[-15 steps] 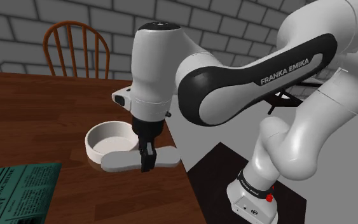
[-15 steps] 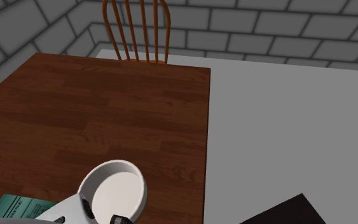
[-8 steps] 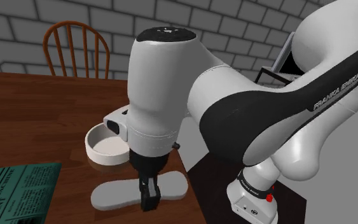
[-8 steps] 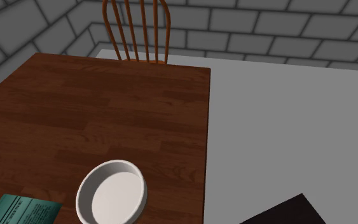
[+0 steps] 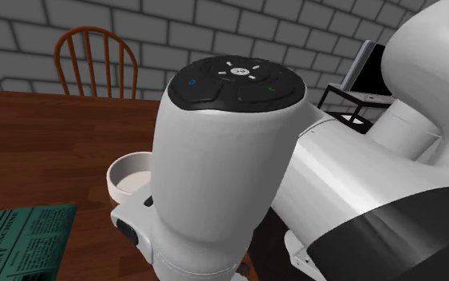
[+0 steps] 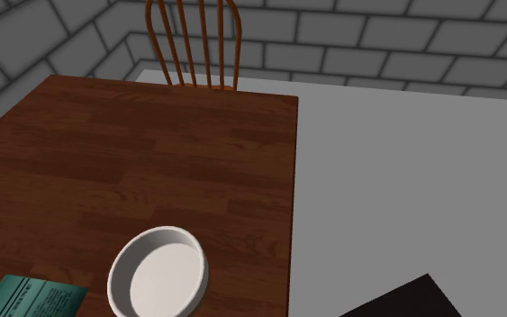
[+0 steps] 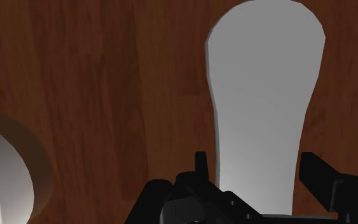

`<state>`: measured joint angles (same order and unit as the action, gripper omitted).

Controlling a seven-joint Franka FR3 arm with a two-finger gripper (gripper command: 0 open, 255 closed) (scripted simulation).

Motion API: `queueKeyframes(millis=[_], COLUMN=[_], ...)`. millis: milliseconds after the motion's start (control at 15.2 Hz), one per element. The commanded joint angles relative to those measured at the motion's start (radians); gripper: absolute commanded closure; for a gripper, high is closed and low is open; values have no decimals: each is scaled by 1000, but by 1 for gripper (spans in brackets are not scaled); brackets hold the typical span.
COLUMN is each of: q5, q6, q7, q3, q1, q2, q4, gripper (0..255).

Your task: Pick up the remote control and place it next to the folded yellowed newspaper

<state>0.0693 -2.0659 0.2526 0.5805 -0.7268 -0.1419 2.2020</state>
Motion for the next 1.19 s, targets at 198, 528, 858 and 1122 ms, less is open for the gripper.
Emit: queueKeyframes(millis=[198, 528, 858, 1122], q5=[-32, -55, -85, -121], q6=[-22, -89, -155, -216], q7=[88, 106, 129, 155], q3=[45, 51, 55, 55], q1=[-23, -23, -24, -26], q2=[62, 97, 139, 183], q4=[-32, 6, 39, 64], gripper=[255, 255, 255, 255])
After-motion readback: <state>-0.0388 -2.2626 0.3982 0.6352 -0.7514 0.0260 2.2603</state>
